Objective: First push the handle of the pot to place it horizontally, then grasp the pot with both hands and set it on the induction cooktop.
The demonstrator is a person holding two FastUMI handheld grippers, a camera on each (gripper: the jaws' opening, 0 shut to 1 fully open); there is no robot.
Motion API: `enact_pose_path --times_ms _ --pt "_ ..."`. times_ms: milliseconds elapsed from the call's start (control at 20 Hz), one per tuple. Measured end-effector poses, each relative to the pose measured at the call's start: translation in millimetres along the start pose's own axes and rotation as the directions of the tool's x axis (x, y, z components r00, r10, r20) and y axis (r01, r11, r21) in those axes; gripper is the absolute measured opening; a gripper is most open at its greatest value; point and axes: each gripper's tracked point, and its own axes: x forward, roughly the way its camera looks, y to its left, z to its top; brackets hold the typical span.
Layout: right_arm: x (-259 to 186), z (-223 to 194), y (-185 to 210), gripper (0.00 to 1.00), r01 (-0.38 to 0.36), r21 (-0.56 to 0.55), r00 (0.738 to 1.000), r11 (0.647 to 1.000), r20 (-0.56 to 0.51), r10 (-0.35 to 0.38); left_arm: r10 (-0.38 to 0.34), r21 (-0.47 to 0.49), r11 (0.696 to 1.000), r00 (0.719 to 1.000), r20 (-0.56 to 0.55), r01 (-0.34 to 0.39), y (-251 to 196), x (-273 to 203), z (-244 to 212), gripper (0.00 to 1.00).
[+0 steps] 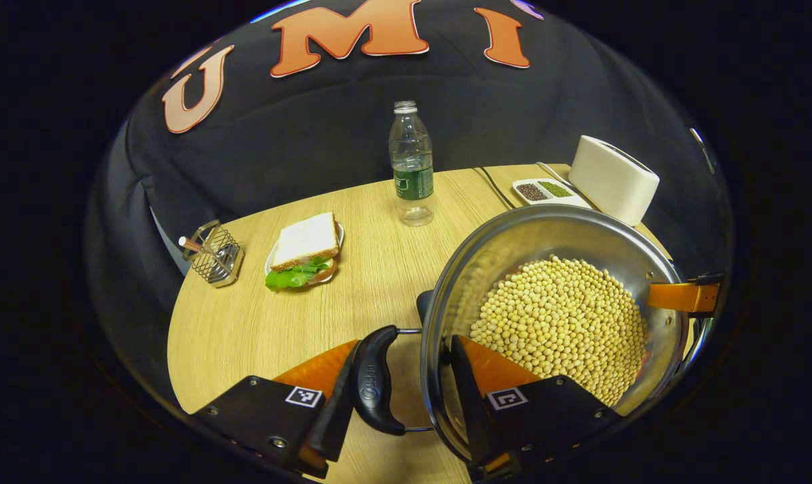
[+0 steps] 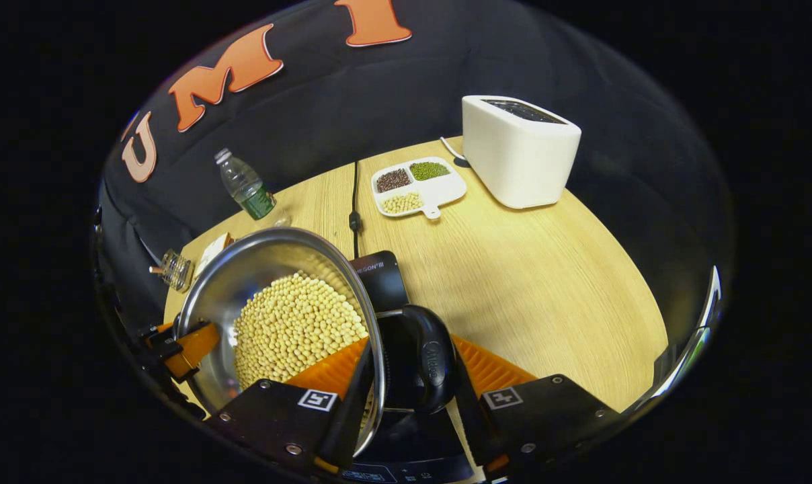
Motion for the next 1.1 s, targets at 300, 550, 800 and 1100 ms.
enact_pose_path --times_ms 300,550,800,1100 --pt "-20.5 22.5 -6.7 0.75 0.034 -0.017 0.996 0.999 0.082 -0.032 -0.001 0.008 1.000 0.999 0.041 0.001 12.4 -21.1 12.1 0.75" --pt "-61.3 65.0 -16.1 0.77 0.074 -0.054 0.972 0.996 0.226 -0.060 0.032 0.022 0.999 0.990 0.137 -0.036 33.5 -59.7 46.2 0.73" --pt "-123.9 128.3 -19.9 0.81 0.086 -0.061 0.906 0.994 0.420 -0.053 0.105 -0.060 0.994 0.952 0.286 -0.091 84.3 -120.2 110.3 0.73" --pt "-204.9 193.9 0.3 0.88 0.081 -0.096 0.774 0.992 0.634 -0.002 0.218 -0.191 0.972 0.824 0.523 -0.136 151.3 -224.5 201.3 0.72"
